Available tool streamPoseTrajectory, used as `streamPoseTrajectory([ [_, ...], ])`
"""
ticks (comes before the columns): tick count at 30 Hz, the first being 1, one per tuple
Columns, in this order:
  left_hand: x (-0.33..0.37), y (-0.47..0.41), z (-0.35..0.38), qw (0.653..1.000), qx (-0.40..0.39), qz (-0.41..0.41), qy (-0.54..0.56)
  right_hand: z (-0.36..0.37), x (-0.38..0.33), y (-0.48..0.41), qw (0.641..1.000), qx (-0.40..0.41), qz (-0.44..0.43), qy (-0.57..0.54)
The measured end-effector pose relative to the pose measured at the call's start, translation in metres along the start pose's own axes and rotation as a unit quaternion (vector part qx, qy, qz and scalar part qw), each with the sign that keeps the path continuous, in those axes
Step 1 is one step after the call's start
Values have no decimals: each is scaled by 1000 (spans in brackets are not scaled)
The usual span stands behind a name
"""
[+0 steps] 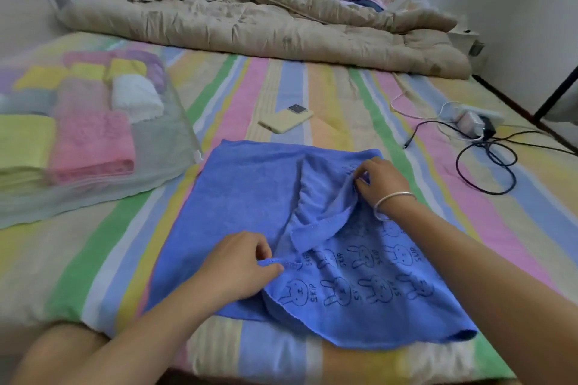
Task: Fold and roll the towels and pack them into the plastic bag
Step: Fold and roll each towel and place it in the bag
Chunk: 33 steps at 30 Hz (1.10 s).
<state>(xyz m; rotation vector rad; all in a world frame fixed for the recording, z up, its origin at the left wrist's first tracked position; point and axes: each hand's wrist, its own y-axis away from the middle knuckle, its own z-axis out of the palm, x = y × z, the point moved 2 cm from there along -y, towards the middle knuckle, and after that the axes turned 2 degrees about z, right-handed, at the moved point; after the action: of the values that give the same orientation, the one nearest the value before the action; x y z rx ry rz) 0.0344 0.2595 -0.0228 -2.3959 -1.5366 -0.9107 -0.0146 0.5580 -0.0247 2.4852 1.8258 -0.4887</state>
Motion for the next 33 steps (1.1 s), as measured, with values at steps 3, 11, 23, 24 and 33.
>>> streamPoseTrajectory([
  [3,-12,4,0,989,-3,-48,140,-9,-24,-20,994,46,-15,-101],
  [11,-76,28,-32,966,29,-120,229,-10,-149,-99,978,89,-41,-184],
  [23,-90,24,-56,985,51,-149,76,71,-208,-112,989,-94,-112,-11],
  [24,-85,19,-55,985,89,-143,32,73,-207,-114,990,-89,-104,-31],
  [33,-90,11,-46,973,165,-131,-91,81,-220,-141,991,-61,-80,-93],
])
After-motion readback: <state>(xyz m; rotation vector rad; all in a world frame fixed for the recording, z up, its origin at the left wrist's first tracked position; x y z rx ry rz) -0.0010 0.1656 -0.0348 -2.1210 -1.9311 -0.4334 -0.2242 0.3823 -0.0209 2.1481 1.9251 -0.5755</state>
